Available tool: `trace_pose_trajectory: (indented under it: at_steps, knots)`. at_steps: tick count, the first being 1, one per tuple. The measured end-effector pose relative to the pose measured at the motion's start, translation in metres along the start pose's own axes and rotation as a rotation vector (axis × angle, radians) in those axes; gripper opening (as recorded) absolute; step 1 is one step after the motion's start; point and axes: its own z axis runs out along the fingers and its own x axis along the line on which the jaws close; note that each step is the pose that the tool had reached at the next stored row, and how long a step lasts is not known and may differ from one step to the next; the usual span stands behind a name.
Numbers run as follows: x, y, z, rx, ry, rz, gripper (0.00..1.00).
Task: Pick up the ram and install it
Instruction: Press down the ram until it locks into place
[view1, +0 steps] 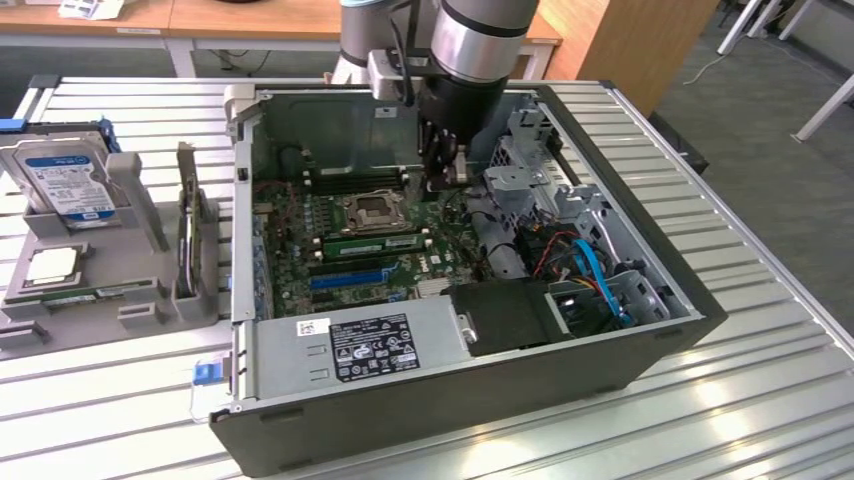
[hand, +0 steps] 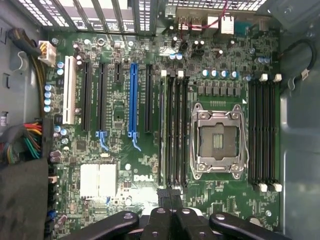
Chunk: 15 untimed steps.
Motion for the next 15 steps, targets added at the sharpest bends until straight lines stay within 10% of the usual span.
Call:
trace_pose_trajectory:
  at_steps: [15]
  knots:
    - [0.0003, -0.0046, 0.0029, -0.0004, -0.0001, 0.0, 0.1]
